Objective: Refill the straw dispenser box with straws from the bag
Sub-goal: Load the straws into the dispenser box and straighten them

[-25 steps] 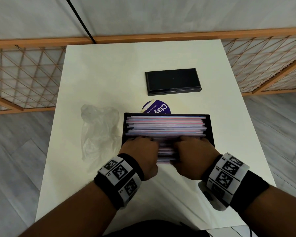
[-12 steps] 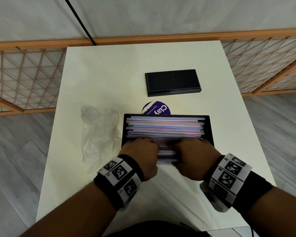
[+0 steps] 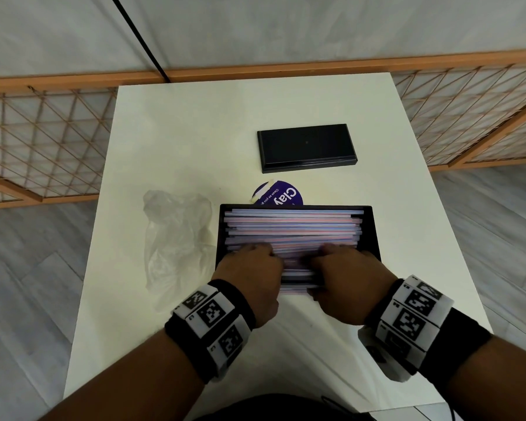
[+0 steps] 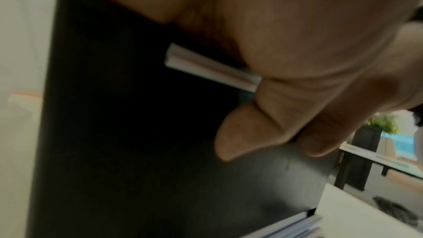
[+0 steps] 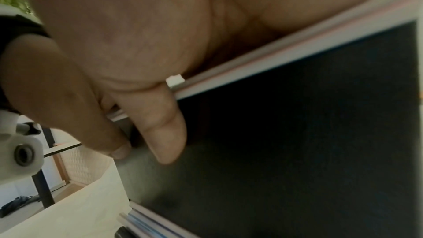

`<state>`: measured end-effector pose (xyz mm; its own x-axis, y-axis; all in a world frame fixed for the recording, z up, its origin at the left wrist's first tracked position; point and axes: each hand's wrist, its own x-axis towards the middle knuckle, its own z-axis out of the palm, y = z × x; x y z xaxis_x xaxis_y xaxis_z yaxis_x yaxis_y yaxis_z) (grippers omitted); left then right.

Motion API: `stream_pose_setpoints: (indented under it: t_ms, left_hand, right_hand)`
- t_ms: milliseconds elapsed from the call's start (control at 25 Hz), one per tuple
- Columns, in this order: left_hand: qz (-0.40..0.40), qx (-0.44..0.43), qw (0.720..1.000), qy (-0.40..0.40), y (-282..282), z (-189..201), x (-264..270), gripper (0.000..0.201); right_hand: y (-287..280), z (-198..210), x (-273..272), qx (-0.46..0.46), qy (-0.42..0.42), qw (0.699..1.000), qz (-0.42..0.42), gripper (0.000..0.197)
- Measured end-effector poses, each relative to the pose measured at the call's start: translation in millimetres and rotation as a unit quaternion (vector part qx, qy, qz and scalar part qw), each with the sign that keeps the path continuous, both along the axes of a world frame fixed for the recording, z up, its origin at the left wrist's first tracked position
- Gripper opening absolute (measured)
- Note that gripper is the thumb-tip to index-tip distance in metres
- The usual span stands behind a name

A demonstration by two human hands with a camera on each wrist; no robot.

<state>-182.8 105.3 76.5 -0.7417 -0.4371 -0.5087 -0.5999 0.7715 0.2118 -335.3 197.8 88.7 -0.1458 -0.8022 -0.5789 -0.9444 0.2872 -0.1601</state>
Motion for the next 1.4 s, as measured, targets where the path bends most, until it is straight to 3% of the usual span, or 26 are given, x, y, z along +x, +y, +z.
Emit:
stream_pose_setpoints:
  t_ms: [240, 320, 400, 520, 720, 960, 1120, 1280, 1400]
  left_hand:
    - [0.011, -0.008, 1.000, -0.010, 0, 1, -1, 0.024]
    - [0.020, -0.024, 0.999, 0.013, 1, 6, 0, 0.031]
    - [0.021, -0.039, 0.997, 0.063, -1, 8, 3, 0.043]
    - [-0.008, -0.002, 0.993, 0.122, -3, 8, 6, 0.038]
    - [-0.019, -0.001, 1.000, 0.002, -2, -4, 2, 0.026]
    - [-0.023, -0.016, 1.000, 0.000, -1, -3, 1, 0.024]
    - [-0.005, 0.024, 0.998, 0.060, -14, 18, 6, 0.026]
    - [0.043, 0.064, 0.978, 0.194, -41, 47, 12, 0.014]
    - [0.058, 0.025, 0.983, 0.170, -49, 45, 14, 0.022]
  right_hand:
    - [6, 6, 3, -0.086, 0.011, 0.996, -0.007, 0.038]
    - [9, 6, 1, -0.144, -0.002, 0.990, -0.012, 0.039]
    - [12, 4, -2, -0.176, -0.022, 0.984, 0.003, 0.028]
    - [12, 3, -2, -0.137, -0.040, 0.990, 0.008, 0.014]
    - [10, -5, -2, -0.040, -0.012, 0.999, 0.011, 0.038]
    - [8, -13, -2, -0.041, -0.024, 0.999, 0.015, 0.041]
    - [9, 2, -8, -0.075, -0.091, 0.993, 0.009, 0.029]
    - [5, 24, -23, -0.195, -0.126, 0.973, -0.020, 0.018]
    - [-3, 26, -27, -0.197, -0.108, 0.974, -0.013, 0.015]
